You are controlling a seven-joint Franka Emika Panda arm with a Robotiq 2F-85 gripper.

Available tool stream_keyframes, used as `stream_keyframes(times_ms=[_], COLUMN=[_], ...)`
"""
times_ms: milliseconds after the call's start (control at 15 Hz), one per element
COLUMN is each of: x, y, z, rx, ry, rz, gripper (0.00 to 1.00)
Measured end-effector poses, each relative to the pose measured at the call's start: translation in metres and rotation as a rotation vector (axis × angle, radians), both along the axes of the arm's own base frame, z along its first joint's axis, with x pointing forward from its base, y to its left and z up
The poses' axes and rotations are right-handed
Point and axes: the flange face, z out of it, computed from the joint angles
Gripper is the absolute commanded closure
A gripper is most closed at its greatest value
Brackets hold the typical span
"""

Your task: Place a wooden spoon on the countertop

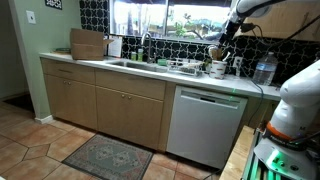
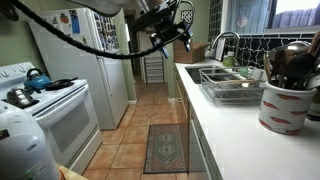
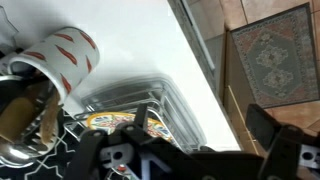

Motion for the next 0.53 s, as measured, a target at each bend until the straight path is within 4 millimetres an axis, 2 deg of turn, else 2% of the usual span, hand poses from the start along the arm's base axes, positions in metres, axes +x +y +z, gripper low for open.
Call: stream_keyframes(times_ms=[267,533], x=[-0.012,-0.017], y=[-0.064,-0.121], z=[0.015,0.019], rx=[-0.029,-0.066], ry=[-0.069,-0.135], rz=[-0.121,-0.213], gripper=[0.0,0.0])
